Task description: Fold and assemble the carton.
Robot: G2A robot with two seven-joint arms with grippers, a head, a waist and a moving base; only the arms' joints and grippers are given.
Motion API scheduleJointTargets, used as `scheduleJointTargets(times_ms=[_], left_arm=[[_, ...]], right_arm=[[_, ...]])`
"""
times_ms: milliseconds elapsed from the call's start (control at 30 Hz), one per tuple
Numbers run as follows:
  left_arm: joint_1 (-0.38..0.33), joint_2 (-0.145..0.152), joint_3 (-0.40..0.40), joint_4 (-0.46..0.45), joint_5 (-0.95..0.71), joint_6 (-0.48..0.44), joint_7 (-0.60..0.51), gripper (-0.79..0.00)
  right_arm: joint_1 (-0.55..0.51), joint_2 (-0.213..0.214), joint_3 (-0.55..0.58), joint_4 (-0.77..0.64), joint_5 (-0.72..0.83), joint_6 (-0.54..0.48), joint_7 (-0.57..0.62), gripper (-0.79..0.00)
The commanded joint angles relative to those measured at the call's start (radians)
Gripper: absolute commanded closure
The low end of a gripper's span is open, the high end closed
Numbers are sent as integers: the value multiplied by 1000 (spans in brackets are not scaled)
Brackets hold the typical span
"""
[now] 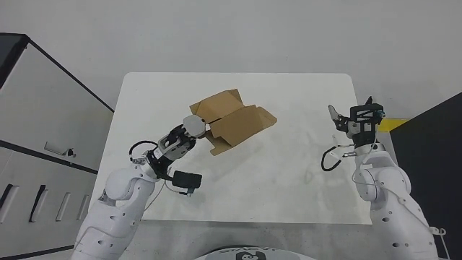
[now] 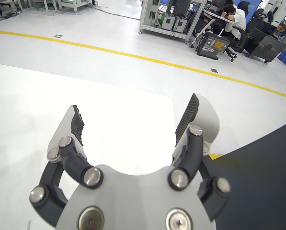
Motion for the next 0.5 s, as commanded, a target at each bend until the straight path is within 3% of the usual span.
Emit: scheduleJointTargets(times_ms=[0, 167, 467], left_arm=[[0, 0, 0, 0, 0, 0, 0, 0], [-14, -2, 9, -30, -56, 6, 19, 0], [-137, -10, 35, 46, -348, 25, 324, 0]], right_arm=[[0, 0, 0, 0, 0, 0, 0, -785], [0, 0, 0, 0, 0, 0, 0, -785], [0, 0, 0, 0, 0, 0, 0, -785]])
